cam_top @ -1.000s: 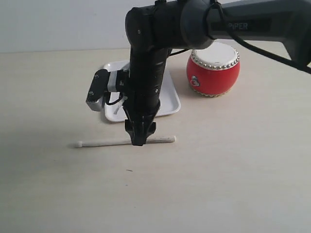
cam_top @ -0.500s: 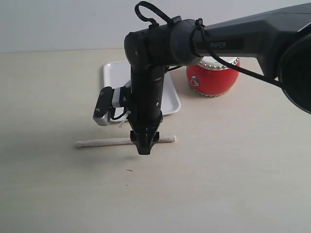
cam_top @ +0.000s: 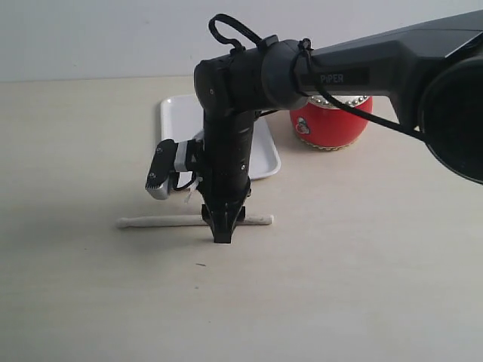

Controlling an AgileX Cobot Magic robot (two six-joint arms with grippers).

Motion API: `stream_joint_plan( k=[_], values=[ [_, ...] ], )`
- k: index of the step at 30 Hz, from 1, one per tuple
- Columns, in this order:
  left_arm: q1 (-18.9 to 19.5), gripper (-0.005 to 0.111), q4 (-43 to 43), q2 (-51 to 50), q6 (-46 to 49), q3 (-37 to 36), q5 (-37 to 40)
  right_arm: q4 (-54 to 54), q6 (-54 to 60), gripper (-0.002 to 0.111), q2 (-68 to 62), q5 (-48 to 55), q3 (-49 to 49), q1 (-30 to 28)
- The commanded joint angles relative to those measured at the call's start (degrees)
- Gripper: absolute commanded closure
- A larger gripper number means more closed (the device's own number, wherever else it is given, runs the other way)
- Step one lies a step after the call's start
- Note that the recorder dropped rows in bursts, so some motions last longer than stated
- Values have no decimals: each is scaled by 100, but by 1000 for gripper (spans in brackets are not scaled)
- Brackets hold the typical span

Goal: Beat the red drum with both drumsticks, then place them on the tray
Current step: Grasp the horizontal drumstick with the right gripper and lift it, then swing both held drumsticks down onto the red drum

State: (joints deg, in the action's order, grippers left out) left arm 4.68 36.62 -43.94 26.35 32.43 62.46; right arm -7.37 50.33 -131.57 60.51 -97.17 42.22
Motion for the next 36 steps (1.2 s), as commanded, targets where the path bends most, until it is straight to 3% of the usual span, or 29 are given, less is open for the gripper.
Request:
stream_joint_plan(
  k=[1, 5, 11, 14, 22, 30, 36],
  values=[
    [-10, 107, 4, 19, -17, 39, -7, -3, 7, 73, -2, -39, -39, -33],
    [-10, 107, 4, 19, -17, 39, -18, 193, -275, 85, -21, -76, -39, -33],
    [-10, 107, 16, 19, -17, 39, 18, 319, -584, 88, -146, -85, -39, -33],
    [-10, 107, 16, 19, -17, 39, 18, 348, -1095, 108, -107, -42, -39, -33],
    [-10, 107, 4, -208, -17, 39, -56, 314, -2153, 108, 1309, 945, -39, -83],
    [-20, 107, -21, -969, 57, 319, 108, -1084, -2242, 108, 2842, 945, -7, -1298],
    [-570, 107, -110, -1501, 43, 1027, -167, -1615, -2215, 108, 3512, 945, 558, -2385]
  ],
)
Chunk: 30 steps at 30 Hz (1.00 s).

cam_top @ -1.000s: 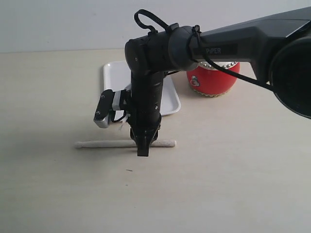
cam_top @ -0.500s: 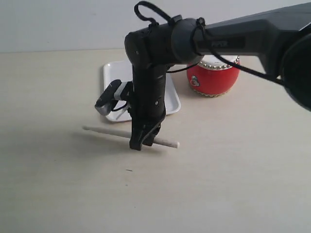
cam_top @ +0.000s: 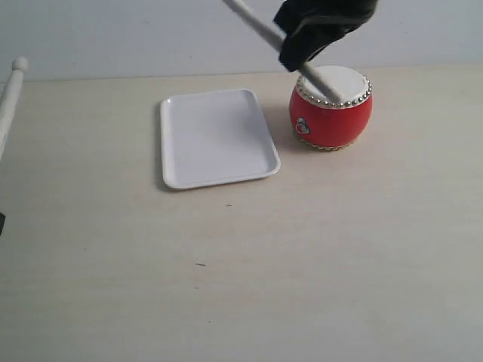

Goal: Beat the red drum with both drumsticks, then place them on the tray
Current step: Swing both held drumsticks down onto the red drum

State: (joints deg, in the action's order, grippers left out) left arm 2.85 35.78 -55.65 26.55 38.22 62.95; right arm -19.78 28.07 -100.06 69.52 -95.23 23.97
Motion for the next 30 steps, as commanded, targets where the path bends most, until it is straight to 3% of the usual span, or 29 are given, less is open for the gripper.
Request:
stream_joint_plan(
  k=[1, 9, 10, 14, 19, 22, 26, 30],
  values=[
    [-525, 107, -64, -434, -6, 545, -305, -440, 11, 108, 434, 45, 515, -711],
    [-2222, 107, -369, -1924, -313, 1752, -878, -705, 27, 108, 730, -45, 1748, -1424],
    [-2611, 107, -687, -2391, -527, 2118, -945, -763, 27, 108, 812, -233, 1994, -1540],
    [-3219, 107, -1110, -3299, -625, 2880, -957, -764, 27, 108, 952, -597, 2521, -1837],
    [-3354, 107, -1174, -4384, -601, 3860, -878, -810, -103, 108, 915, -940, 2946, -2291],
    [-3354, 107, -1530, -5436, -601, 4976, -283, -1275, -186, 108, 851, -1140, 3082, -2682],
    [-3366, 107, -1613, -6340, -650, 6172, 332, -1459, -299, 108, 488, -1057, 3082, -2711],
    [-3466, 107, -1611, -6543, -650, 6511, 382, -1554, -279, 108, 136, -1078, 3082, -2711]
  ],
)
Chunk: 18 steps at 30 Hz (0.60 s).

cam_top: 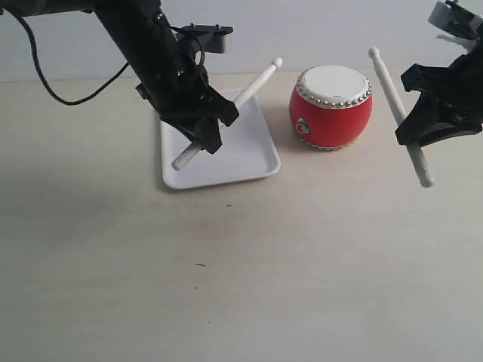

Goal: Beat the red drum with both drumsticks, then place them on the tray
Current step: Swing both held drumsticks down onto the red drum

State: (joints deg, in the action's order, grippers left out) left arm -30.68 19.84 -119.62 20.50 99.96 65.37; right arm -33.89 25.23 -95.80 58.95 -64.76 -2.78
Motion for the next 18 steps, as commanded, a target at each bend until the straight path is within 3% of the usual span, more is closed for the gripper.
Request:
stream_joint_plan(
  k=[1, 9, 18],
  values=[
    [-153, 107, -30, -206, -45, 403, 172, -221, 10, 108, -382, -36, 34, -36],
    [-599, 107, -542, -638, -330, 839, 162, -788, 303, 108, -696, 416, 34, -21],
    [-609, 107, -568, -672, -581, 1442, 147, -1301, 316, 108, -422, 282, -340, -21]
  ],
)
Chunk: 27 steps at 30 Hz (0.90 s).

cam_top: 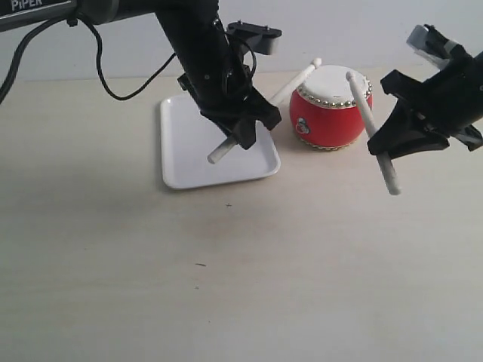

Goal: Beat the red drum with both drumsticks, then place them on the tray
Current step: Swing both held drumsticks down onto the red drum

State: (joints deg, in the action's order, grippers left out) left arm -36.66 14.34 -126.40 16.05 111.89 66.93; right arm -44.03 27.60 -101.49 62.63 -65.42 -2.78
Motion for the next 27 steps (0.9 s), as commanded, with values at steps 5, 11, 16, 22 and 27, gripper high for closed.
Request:
stream_joint_plan(
  k=[5, 11, 16, 22, 27],
  values=[
    [-11, 107, -18, -4, -150, 486, -21, -153, 55, 108, -153, -553, -355, -21],
    [-11, 107, -18, -195, -198, 487, -333, -282, -76, 108, -1047, 35, -355, -21],
    [-11, 107, 310, -915, -198, 487, -307, -630, -76, 108, -570, 202, -355, -21],
    [-57, 107, 475, -1335, -157, 560, 90, -572, -1, 108, 20, -28, -355, 182],
    [-57, 107, 397, -1020, -157, 754, 304, -370, 74, 108, -564, -709, -355, 484]
  ],
)
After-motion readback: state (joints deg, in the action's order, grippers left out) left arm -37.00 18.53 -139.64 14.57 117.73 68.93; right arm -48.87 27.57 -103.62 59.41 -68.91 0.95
